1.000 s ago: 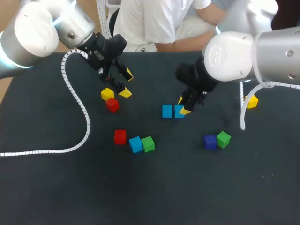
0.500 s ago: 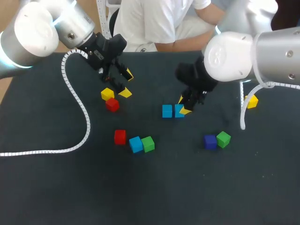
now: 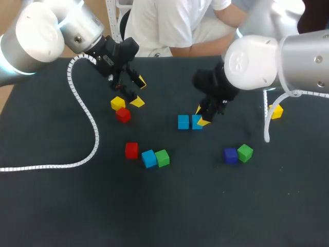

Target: Place the blue cubes, place green cubes on the blue cubes, place the yellow cubes on the green cubes, then place the red cubes on the yellow cubes, and place purple cube on the red cubes.

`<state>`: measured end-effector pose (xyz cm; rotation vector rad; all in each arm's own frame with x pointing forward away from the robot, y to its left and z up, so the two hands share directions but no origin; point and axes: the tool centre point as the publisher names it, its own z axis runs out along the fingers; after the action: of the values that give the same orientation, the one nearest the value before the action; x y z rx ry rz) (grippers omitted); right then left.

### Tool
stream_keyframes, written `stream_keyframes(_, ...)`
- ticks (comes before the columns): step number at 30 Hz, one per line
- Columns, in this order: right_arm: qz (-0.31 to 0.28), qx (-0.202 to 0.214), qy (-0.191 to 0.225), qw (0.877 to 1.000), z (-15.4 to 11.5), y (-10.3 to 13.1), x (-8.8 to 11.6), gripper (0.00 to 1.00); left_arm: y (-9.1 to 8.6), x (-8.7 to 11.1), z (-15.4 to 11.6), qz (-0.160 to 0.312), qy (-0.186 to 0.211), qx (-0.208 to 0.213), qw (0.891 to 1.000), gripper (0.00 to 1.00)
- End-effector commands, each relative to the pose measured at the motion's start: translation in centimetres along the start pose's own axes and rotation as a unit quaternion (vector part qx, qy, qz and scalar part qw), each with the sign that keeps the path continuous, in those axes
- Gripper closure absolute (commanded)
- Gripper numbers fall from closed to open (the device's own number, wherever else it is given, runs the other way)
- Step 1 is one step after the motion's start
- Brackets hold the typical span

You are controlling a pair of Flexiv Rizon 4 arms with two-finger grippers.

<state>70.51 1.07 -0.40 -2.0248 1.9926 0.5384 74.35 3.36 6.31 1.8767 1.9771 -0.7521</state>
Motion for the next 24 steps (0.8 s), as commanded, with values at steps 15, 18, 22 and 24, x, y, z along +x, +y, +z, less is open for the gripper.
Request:
stream_keyframes(15, -0.001, -0.002, -0.021, 1.0, -1.4, 0.5, 0.6, 0.0, 0.3, 0.0, 0.0, 0.001, 0.001, 0.003, 1.0, 0.0)
stream_keyframes(18, -0.002, -0.007, -0.038, 0.999, -2.4, 1.0, 1.2, 0.0, 0.3, 0.0, 0.0, 0.001, 0.001, 0.003, 1.0, 0.0)
stream_keyframes(22, 0.011, 0.0, -0.064, 0.998, -3.7, 1.5, 2.0, 0.0, 0.3, 0.0, 0.0, 0.001, 0.001, 0.003, 1.0, 0.0)
stream_keyframes(24, 0.017, 0.0, -0.087, 0.996, -4.4, 1.8, 2.3, 0.0, 0.3, 0.0, 0.0, 0.001, 0.001, 0.003, 1.0, 0.0)
